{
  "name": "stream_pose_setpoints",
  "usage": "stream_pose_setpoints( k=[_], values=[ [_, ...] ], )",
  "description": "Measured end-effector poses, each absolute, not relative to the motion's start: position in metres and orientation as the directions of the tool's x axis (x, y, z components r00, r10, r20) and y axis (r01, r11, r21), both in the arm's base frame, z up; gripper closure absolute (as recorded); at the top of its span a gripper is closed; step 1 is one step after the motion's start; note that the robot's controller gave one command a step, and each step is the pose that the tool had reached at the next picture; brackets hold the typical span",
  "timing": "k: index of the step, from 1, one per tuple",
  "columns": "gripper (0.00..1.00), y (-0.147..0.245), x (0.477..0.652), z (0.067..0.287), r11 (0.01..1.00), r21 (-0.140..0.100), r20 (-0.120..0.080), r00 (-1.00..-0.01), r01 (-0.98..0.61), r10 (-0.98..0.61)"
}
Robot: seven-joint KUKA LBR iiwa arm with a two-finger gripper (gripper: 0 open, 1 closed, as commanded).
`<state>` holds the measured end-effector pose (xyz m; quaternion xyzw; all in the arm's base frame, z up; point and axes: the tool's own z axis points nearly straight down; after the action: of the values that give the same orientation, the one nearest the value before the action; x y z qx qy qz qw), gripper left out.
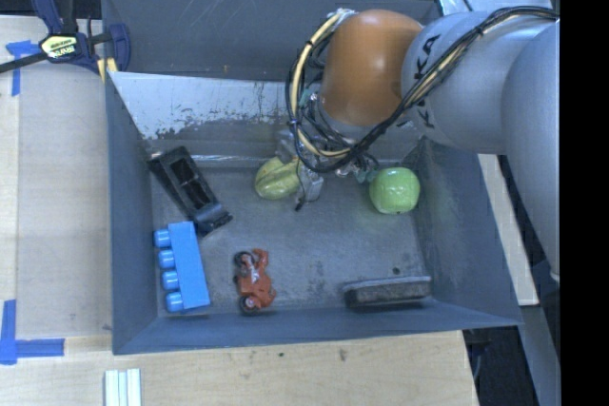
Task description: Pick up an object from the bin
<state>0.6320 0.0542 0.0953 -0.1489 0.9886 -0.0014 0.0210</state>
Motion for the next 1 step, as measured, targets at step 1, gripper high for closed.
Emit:
stream_pose_setpoints(
  k=[1],
  values=[
    [1.0, 0.0542, 0.632, 0.0953, 0.956, -0.009, -0.041, -0.955, -0.294, -0.294]
  ],
)
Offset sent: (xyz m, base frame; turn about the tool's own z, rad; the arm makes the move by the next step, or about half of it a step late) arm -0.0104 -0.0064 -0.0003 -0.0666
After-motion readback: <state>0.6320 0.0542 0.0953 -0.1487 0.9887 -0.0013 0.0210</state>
